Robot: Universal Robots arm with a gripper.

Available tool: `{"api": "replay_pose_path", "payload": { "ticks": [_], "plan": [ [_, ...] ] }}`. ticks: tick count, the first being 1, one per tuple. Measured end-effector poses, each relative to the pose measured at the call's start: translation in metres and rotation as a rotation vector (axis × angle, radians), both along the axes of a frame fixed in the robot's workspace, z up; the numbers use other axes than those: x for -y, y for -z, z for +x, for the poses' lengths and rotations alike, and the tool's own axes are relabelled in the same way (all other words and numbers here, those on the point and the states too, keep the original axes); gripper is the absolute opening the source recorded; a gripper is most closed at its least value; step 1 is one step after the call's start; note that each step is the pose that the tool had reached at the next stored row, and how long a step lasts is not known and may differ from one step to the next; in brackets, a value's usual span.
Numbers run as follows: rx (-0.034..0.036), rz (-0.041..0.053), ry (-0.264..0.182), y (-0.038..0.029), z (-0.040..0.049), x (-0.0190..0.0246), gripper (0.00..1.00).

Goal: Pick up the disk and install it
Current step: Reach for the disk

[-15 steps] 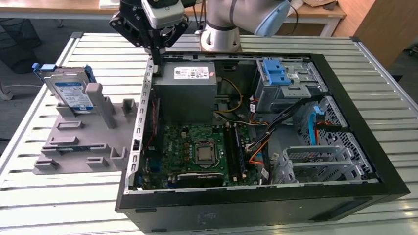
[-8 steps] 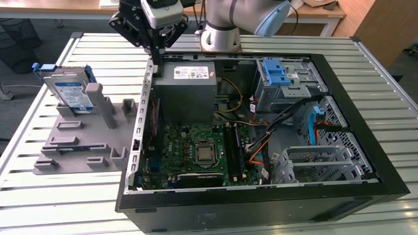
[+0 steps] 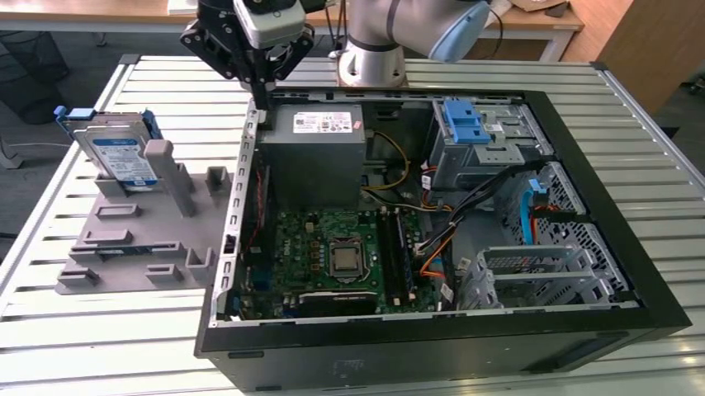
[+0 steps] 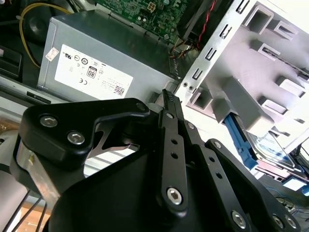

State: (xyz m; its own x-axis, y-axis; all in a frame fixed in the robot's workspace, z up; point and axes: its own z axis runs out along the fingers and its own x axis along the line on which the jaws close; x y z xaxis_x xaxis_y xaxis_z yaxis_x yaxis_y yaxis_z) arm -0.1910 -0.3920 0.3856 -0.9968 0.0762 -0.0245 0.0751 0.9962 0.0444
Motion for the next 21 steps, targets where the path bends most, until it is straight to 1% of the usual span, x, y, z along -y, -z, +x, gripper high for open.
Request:
{"api": "replay_pose_path", "payload": {
  "ticks": [21],
  "plan": [
    [0.0000, 0.0000, 0.000, 0.0001, -0.0053, -0.0012, 0.11]
  ]
}}
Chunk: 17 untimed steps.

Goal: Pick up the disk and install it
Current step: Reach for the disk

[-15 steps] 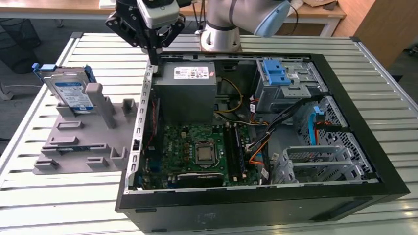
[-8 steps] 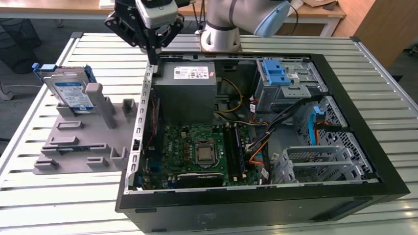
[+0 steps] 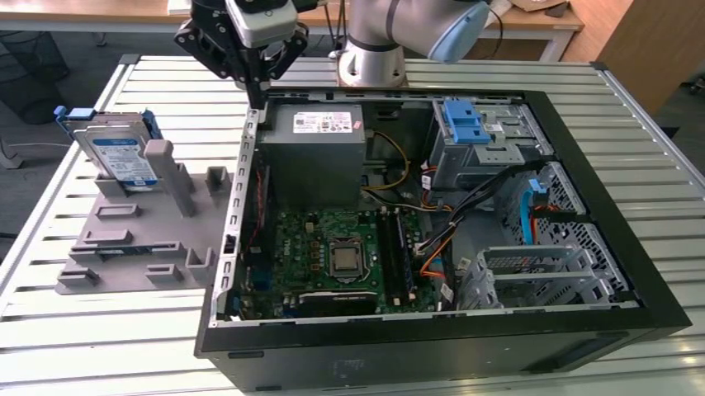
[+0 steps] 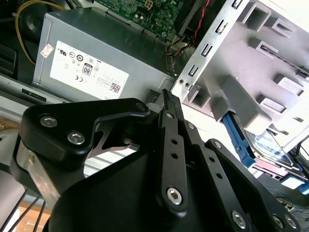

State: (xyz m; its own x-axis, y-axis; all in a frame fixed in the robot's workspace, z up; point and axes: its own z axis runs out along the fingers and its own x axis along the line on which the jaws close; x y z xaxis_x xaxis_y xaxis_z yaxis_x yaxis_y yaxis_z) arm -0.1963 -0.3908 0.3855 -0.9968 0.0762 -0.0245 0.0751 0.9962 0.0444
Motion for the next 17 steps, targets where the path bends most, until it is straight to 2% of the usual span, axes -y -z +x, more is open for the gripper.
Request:
{"api": "replay_pose_path", "payload": {
  "ticks": [17],
  "plan": [
    [-0.0001, 0.0000, 0.000, 0.0000, -0.0027, -0.0012, 0.11]
  ]
}}
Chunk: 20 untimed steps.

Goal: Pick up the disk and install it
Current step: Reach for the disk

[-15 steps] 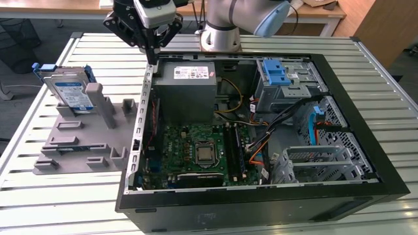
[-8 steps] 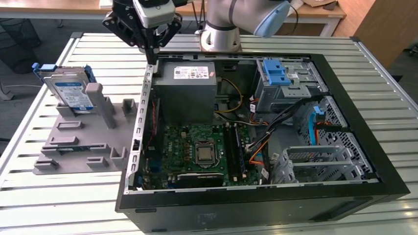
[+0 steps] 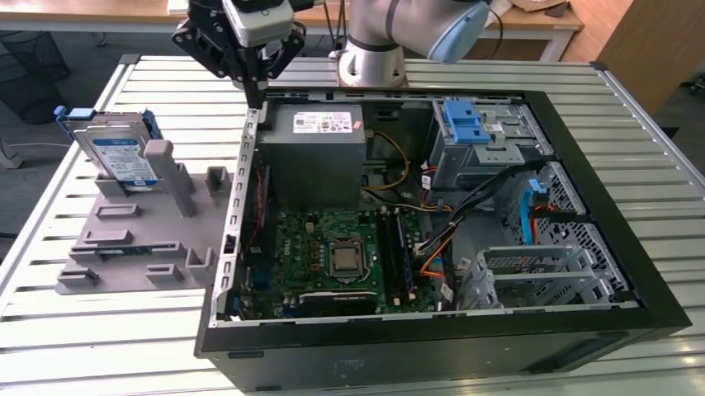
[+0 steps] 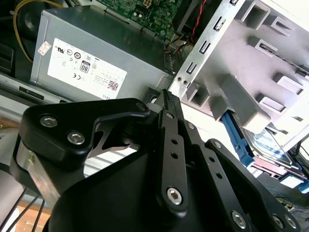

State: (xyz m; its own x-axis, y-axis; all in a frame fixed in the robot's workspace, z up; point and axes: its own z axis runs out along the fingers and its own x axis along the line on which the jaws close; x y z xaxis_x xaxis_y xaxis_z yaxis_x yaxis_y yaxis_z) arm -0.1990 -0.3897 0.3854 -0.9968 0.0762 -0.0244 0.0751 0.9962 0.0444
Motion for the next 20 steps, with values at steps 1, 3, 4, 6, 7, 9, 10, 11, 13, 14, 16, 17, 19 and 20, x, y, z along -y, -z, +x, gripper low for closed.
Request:
{"api": "replay_pose_path", "payload": {
  "ticks": [1, 3, 4, 6, 7, 9, 10, 11, 13, 14, 16, 17, 19, 20],
  "plan": [
    [0.0000, 0.0000, 0.000, 0.0000, 0.0000, 0.0000, 0.11],
    [0.0000, 0.0000, 0.000, 0.0000, 0.0000, 0.0000, 0.11],
    [0.0000, 0.0000, 0.000, 0.0000, 0.0000, 0.0000, 0.11],
    [0.0000, 0.0000, 0.000, 0.0000, 0.0000, 0.0000, 0.11],
    [0.0000, 0.0000, 0.000, 0.0000, 0.0000, -0.0001, 0.11],
    [0.0000, 0.0000, 0.000, 0.0000, 0.0000, -0.0001, 0.11],
    [0.0000, 0.0000, 0.000, 0.0000, 0.0000, -0.0001, 0.11],
    [-0.0001, -0.0001, 0.000, 0.0000, 0.0000, -0.0001, 0.11],
    [0.0000, 0.0000, 0.000, 0.0000, -0.0001, -0.0001, 0.11],
    [0.0000, 0.0000, 0.000, 0.0000, -0.0002, -0.0002, 0.11],
    [0.0000, 0.0000, 0.000, 0.0000, -0.0007, -0.0002, 0.11],
    [0.0000, 0.0000, 0.000, 0.0000, -0.0012, -0.0002, 0.11],
    [0.0000, -0.0001, 0.000, 0.0000, -0.0027, -0.0009, 0.11],
    [0.0000, 0.0000, 0.000, 0.0000, -0.0034, -0.0016, 0.11]
  ]
}}
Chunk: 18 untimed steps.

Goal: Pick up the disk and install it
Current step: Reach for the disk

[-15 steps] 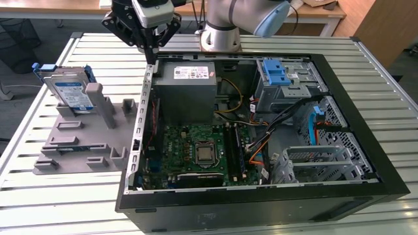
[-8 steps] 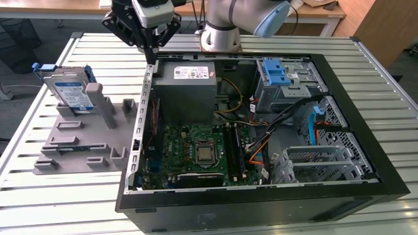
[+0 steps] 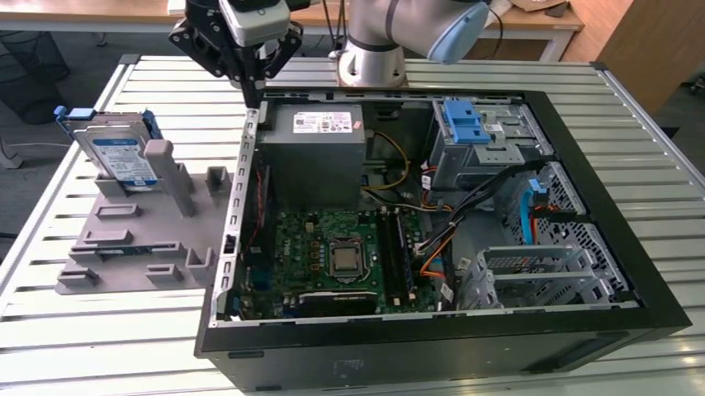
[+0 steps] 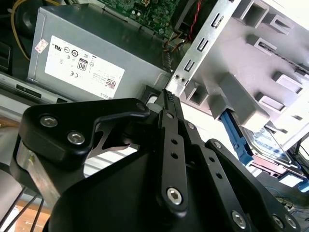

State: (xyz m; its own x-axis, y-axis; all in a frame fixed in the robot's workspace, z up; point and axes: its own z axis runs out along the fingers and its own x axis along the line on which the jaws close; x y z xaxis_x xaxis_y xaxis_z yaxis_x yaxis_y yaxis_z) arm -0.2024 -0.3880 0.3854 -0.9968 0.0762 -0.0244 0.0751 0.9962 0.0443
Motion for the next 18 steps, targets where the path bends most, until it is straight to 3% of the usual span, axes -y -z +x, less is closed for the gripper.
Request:
{"api": "replay_pose_path", "payload": {
  "ticks": [7, 18],
  "plan": [
    [0.0001, 0.0001, 0.000, 0.0000, -0.0115, -0.0040, 0.11],
    [0.0000, 0.0000, 0.000, 0.0000, -0.0124, -0.0040, 0.11]
  ]
}}
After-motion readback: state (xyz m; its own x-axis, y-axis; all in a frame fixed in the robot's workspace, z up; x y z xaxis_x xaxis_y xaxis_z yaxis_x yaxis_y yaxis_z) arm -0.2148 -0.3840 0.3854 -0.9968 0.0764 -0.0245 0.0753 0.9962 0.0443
